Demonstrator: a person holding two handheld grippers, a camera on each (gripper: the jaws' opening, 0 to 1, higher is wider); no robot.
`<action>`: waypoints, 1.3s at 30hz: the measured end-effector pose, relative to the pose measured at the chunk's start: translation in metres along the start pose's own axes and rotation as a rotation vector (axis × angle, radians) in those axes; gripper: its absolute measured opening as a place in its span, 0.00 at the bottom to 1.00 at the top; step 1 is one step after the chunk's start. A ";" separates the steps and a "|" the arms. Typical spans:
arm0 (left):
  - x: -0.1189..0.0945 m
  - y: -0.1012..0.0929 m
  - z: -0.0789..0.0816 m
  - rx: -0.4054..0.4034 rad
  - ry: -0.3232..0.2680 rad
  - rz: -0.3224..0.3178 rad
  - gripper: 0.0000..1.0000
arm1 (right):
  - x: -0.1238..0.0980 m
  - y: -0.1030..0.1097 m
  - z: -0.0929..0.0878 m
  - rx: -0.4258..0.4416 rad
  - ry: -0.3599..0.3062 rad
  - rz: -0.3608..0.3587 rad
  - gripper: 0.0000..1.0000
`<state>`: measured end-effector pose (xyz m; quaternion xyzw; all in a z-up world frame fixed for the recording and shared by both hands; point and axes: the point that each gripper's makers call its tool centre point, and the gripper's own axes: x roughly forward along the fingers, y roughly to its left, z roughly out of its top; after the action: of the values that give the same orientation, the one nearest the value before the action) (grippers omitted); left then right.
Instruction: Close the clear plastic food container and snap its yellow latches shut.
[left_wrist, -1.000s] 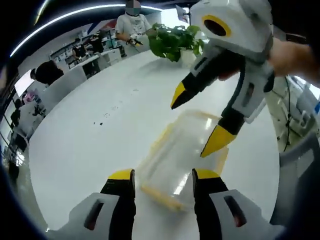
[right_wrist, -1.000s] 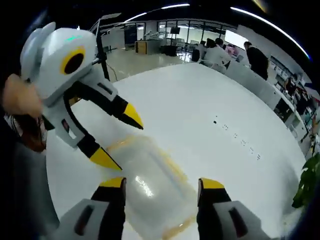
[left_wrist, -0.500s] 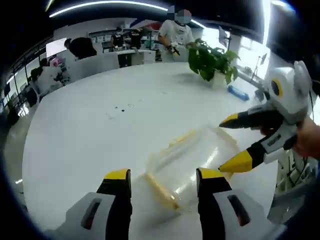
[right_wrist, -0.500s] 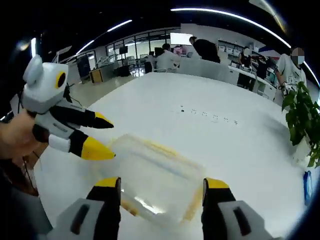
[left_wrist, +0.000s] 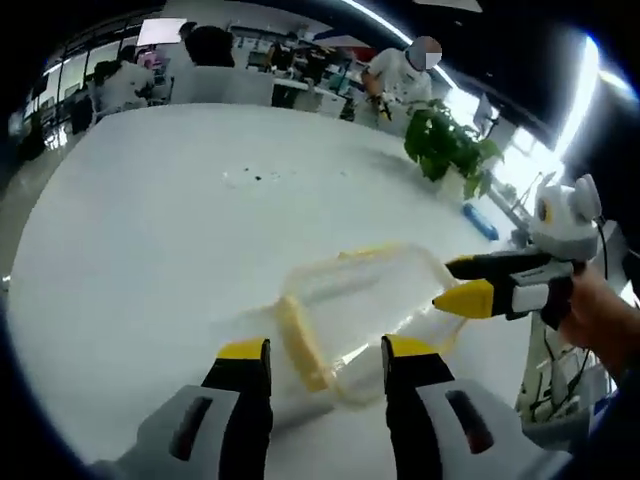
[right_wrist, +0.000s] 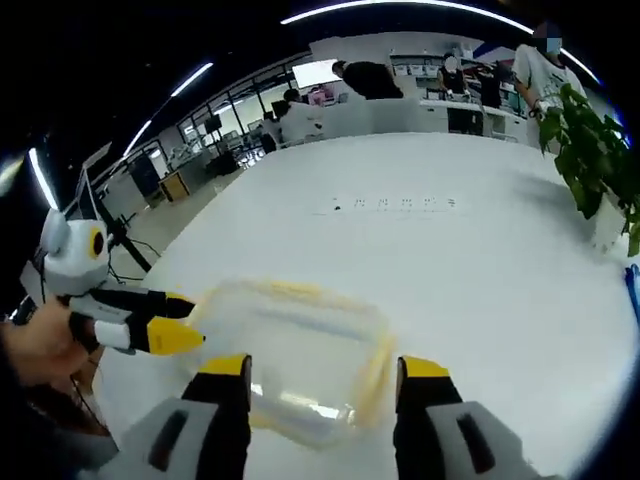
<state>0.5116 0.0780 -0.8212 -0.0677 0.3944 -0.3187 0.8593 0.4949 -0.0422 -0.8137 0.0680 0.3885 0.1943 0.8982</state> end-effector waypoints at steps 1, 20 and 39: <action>0.002 -0.003 0.000 0.008 0.003 -0.010 0.46 | 0.001 0.001 -0.001 -0.010 -0.002 -0.006 0.54; 0.007 -0.022 0.008 -0.015 -0.086 0.035 0.55 | 0.014 0.010 -0.014 -0.006 -0.026 -0.064 0.50; 0.009 -0.002 0.008 -0.044 -0.085 0.060 0.57 | 0.019 0.011 0.006 0.041 -0.107 -0.073 0.50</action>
<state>0.5208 0.0699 -0.8211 -0.0883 0.3661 -0.2809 0.8827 0.5077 -0.0248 -0.8196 0.0827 0.3459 0.1494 0.9226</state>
